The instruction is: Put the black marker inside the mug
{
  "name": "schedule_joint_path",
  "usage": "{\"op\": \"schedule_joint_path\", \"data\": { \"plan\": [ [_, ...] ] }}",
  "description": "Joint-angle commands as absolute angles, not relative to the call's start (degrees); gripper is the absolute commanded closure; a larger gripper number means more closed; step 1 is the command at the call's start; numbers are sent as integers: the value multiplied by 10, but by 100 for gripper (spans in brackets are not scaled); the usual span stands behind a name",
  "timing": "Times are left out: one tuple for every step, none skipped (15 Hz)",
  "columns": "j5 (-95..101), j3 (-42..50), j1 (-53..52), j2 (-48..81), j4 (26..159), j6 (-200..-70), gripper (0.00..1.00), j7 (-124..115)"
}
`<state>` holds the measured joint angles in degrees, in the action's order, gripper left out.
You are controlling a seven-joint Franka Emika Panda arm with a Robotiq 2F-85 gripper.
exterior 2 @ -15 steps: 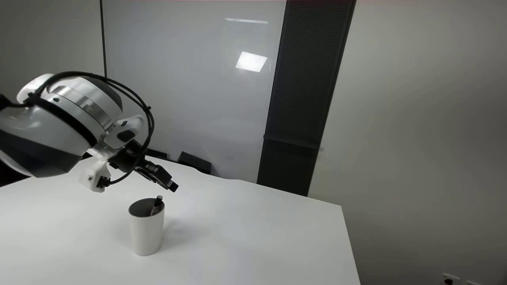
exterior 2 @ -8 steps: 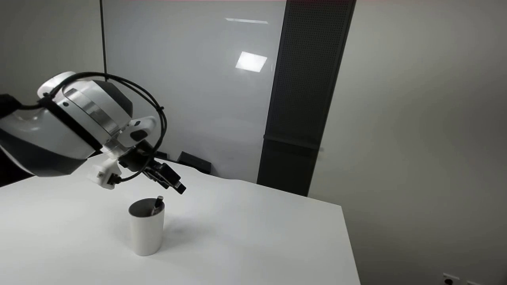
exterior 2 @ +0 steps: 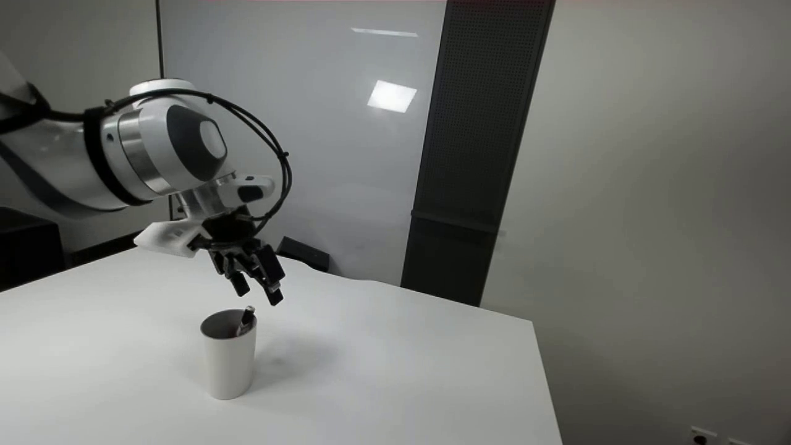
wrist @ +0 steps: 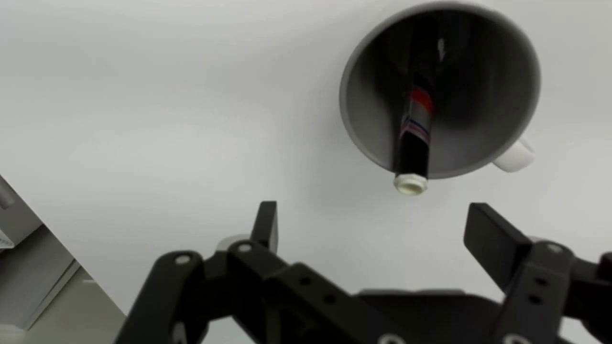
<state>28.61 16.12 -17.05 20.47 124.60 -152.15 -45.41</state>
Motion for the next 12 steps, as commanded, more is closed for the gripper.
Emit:
{"op": "schedule_joint_path", "data": {
  "plan": [
    [189,94,-102,197,1194,-1442,0,-335],
    [146,74,-81,196,1184,-1426,0,-285],
    [102,54,-62,196,1174,-1416,0,-232],
    [67,12,-23,195,1169,-1405,0,-185],
    [25,1,-10,198,1157,-1391,0,-134],
    [-11,-15,7,200,1146,-1373,0,-86],
    [-40,-12,10,202,1134,-1351,0,-50],
    [-60,-18,19,204,1124,-1327,0,-21],
    [-71,-18,24,205,1114,-1300,0,4],
    [-46,-3,4,199,1143,-1343,0,-37],
    [-50,-3,8,199,1138,-1336,0,-28],
    [-49,-2,8,200,1139,-1338,0,-28]
  ]
}}
